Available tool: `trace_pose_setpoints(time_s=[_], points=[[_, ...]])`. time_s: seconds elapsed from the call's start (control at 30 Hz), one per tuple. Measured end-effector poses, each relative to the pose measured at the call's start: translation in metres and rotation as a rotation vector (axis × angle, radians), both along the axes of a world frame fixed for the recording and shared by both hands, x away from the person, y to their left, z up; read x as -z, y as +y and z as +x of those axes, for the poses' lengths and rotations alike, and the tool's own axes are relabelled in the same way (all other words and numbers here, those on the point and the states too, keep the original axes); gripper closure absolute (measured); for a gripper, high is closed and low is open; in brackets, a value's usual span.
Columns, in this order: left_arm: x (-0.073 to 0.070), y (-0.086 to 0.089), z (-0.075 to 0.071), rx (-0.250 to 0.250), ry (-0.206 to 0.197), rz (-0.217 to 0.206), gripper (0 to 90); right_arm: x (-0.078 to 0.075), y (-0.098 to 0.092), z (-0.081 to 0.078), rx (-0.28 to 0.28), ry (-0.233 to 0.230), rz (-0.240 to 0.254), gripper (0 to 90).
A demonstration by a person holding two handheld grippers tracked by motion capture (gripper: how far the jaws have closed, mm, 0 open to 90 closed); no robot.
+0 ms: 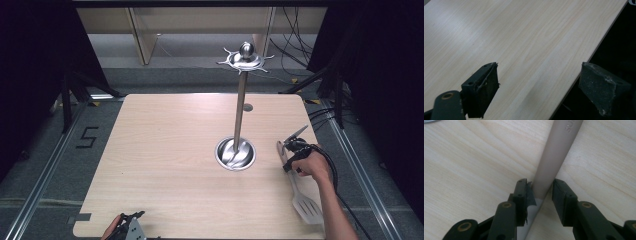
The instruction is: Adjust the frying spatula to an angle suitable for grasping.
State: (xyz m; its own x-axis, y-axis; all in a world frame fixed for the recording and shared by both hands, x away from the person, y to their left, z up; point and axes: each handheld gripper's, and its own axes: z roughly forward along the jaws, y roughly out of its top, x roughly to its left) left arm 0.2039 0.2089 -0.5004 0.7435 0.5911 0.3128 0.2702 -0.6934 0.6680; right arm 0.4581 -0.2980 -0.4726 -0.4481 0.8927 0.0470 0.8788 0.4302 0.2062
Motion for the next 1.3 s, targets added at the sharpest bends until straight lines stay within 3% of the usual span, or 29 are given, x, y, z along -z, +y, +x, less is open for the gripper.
trace_pose_setpoints(time_s=[0.13,0.2,0.43,0.47,0.57,0.73,0.83,0.9,1.0,1.07,1.17,1.23,1.3], points=[[0.000,0.000,0.000,-0.001,0.001,0.000,15.1,0.001,0.000,0.002,-0.009,-0.001,-0.013,68.3],[0.000,0.000,0.000,0.001,0.002,0.000,15.1,-0.001,0.002,0.001,0.021,0.008,-0.017,69.4],[0.000,0.000,0.000,0.002,0.002,-0.001,15.1,0.000,0.008,0.002,-0.037,0.009,-0.044,72.1],[0.003,-0.002,0.000,-0.009,-0.010,-0.035,15.1,0.000,0.009,0.003,-0.043,0.020,-0.056,72.3],[0.001,-0.002,-0.001,0.009,-0.010,-0.026,15.1,-0.002,0.014,0.003,0.011,0.042,-0.075,72.7],[0.002,-0.002,-0.001,0.009,-0.018,-0.038,15.1,-0.001,0.016,0.003,0.012,0.036,-0.086,73.3],[0.000,-0.001,0.000,0.019,0.001,-0.012,15.1,-0.001,0.016,0.003,0.002,0.033,-0.070,74.4],[0.002,-0.002,0.000,-0.011,-0.015,-0.044,15.1,-0.001,0.017,0.003,-0.018,0.030,-0.066,74.8],[0.001,0.000,0.000,0.004,-0.008,-0.025,15.1,-0.001,0.017,0.003,-0.025,0.027,-0.061,75.0],[0.002,-0.001,0.000,-0.013,-0.022,-0.034,15.1,-0.002,0.015,0.002,-0.042,0.008,-0.049,75.0],[-0.001,0.001,0.001,0.017,0.009,-0.005,15.1,-0.008,0.014,-0.001,-0.040,-0.012,-0.027,75.2],[0.003,-0.003,0.001,-0.012,-0.017,-0.031,15.0,-0.017,0.012,-0.006,-0.027,-0.033,-0.003,75.2],[0.003,-0.003,0.001,-0.011,-0.014,-0.035,15.1,-0.025,0.014,-0.012,-0.027,-0.059,0.020,75.3]])
